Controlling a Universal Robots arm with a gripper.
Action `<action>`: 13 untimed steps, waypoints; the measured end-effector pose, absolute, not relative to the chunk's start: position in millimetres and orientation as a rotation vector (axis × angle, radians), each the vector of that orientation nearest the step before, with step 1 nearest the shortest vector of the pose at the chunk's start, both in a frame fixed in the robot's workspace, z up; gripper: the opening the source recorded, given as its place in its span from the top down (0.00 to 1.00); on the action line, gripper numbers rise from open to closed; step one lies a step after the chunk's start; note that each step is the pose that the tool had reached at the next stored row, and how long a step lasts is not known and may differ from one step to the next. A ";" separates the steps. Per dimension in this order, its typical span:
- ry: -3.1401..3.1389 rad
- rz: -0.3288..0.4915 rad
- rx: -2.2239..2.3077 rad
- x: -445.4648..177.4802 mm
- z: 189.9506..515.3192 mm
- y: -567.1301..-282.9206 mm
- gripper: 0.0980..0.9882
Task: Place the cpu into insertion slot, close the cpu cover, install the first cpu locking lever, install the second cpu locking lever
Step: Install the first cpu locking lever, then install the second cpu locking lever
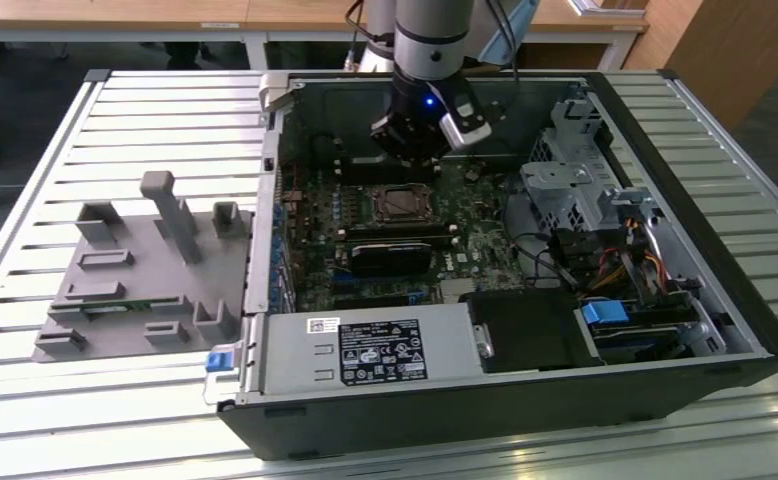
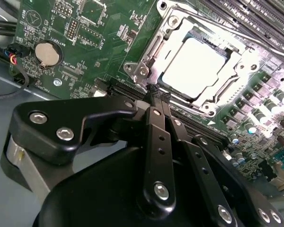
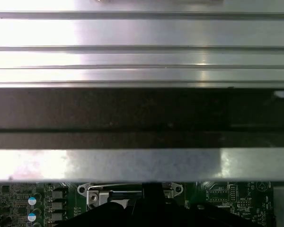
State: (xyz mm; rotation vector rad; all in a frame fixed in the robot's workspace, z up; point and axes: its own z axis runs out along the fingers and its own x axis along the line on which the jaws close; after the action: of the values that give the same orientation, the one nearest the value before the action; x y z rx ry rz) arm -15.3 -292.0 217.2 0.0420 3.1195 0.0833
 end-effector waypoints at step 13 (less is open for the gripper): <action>3.119 0.083 0.042 -15.3 217.2 -298.7 0.97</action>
State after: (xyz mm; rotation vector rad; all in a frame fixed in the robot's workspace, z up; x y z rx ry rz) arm -15.3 -298.7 217.2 0.0420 3.1194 0.0833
